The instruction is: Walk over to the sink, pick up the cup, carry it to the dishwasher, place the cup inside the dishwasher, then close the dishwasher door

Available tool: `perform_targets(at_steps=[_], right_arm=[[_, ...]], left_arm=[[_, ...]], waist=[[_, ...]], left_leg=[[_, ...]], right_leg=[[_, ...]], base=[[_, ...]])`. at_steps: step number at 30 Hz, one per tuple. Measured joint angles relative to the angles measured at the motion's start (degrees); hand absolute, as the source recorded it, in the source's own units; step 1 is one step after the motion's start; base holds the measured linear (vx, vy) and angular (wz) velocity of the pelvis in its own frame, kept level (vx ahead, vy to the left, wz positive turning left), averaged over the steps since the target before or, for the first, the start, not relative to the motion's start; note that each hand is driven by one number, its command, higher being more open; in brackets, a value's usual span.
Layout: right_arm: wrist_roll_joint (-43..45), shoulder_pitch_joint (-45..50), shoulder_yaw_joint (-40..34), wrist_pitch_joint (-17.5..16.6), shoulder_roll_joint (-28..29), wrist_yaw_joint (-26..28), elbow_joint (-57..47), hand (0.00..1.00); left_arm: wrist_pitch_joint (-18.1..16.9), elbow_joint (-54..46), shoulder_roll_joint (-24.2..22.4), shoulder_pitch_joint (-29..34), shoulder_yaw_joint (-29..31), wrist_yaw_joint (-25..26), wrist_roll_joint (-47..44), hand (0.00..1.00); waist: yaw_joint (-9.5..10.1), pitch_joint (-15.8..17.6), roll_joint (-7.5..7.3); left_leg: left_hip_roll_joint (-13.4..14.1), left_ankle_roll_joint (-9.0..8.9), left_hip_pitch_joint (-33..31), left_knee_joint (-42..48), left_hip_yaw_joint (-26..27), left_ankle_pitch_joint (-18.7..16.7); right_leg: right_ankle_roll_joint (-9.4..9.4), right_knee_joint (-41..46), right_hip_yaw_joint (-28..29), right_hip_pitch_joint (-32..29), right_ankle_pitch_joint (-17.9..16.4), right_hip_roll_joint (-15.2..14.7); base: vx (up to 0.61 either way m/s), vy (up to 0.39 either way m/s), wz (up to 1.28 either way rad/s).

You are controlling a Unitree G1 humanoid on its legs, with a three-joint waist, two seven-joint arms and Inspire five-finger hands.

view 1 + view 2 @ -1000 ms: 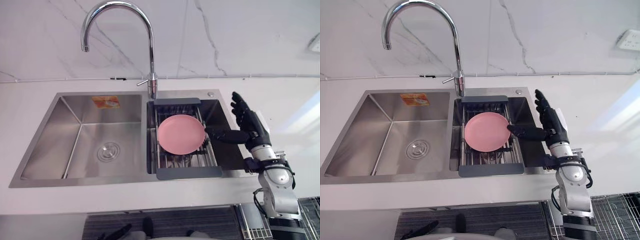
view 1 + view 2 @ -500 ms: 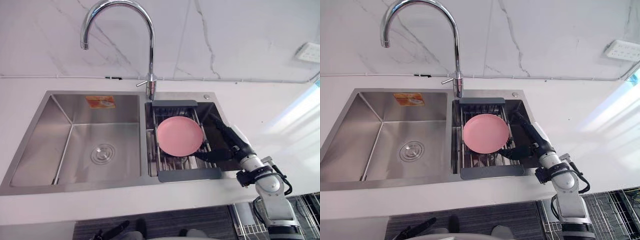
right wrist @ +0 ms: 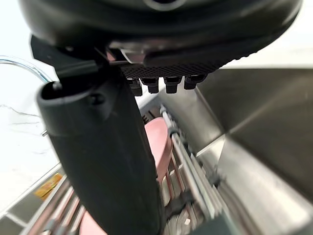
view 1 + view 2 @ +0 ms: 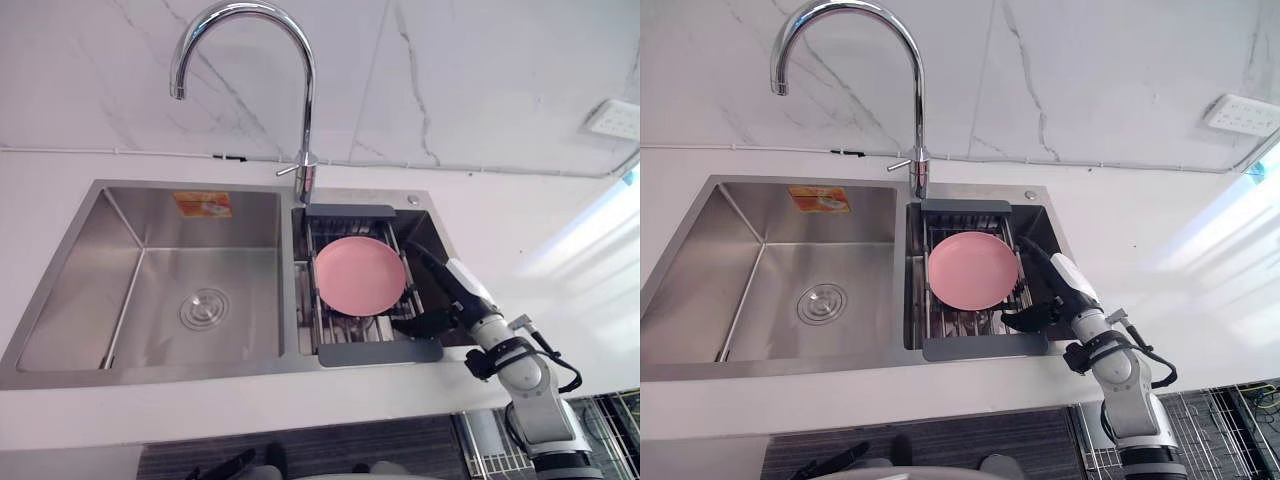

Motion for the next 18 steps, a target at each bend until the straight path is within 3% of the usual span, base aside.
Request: perform_targets(at_steps=[10,18], right_arm=[[-10.76,-0.01,0.24,-2.17,0.0,-9.81,-0.01,1.0],[-14.9,-0.02,3.98,-3.22,0.01,-13.1,1.59,1.0]], left_arm=[[0.03,-0.03,-0.13,0.04,-0.1,0.06,0.02,1.0],[0.03,-0.01,-0.16,0.05,-0.24,0.05,0.42,1.0]], waist=[[0.08,-0.94,0.14],[0.21,-0.94,0.2]], left_leg=[[-0.63,-0.02,0.05,-0.01,-0.52,0.29],[-1.24,0.22,-0.47,-0.01,-0.66,0.16]], right_leg=[[-0.34,-0.94,-1.11,0.75,-0.23,-0.17],[-0.45,-2.01,-2.64,1.08,-0.33,-0.72]], base=[[0.0,-0.01,0.01],[-0.01,-0.008,0.02]])
